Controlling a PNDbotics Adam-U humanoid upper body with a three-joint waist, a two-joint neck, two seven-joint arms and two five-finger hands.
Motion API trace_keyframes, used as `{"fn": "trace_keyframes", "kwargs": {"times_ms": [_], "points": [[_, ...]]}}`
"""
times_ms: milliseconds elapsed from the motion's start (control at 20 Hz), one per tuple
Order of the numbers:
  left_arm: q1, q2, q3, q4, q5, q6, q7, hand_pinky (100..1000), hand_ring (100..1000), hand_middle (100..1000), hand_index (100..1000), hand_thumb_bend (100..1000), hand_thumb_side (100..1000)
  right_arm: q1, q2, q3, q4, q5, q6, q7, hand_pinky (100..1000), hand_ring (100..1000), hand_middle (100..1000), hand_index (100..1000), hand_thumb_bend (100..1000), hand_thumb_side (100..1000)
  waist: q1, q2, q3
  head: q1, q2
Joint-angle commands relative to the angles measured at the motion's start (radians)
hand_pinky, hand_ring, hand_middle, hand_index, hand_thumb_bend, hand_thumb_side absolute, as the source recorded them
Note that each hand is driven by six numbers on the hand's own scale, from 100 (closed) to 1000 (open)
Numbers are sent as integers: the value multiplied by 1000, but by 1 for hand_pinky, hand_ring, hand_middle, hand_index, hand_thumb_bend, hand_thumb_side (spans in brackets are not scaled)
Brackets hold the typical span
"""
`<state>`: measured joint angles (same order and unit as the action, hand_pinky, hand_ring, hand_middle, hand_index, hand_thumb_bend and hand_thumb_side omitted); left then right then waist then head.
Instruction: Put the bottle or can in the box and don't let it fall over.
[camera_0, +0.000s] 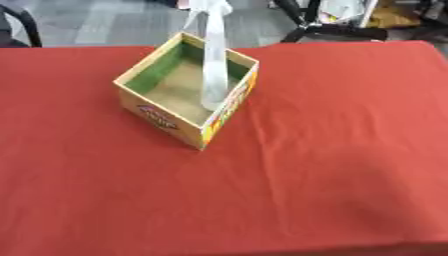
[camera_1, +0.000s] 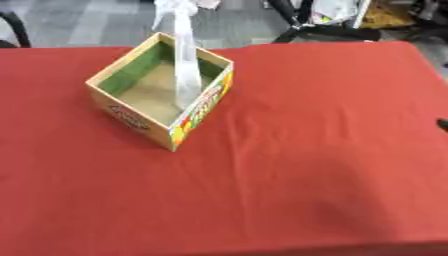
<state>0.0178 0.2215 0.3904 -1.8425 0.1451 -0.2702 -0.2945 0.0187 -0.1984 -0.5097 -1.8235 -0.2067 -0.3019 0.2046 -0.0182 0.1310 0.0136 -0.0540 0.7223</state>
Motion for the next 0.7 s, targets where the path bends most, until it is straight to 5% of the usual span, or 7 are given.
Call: {"fn": "trace_keyframes", "kwargs": {"times_ms": [50, 350, 700], "points": [[29, 49, 78, 4, -1, -9, 88, 741, 1000, 1000, 1000, 230, 1000, 27, -61, -58, -1, -7, -15, -56, 869, 1000, 1000, 911, 100, 527, 0, -23, 2, 1, -7], [104, 77, 225, 94, -4, -26, 282, 730, 1000, 1000, 1000, 206, 1000, 118, -89, -190, 69, -14, -52, -211, 853, 1000, 1000, 907, 100, 529, -4, -36, 9, -1, -3], [139, 94, 301, 167, 4, -50, 374, 726, 1000, 1000, 1000, 201, 1000, 178, -81, -266, 119, -1, -86, -318, 846, 1000, 1000, 905, 100, 530, -8, -45, 18, 3, -6]]}}
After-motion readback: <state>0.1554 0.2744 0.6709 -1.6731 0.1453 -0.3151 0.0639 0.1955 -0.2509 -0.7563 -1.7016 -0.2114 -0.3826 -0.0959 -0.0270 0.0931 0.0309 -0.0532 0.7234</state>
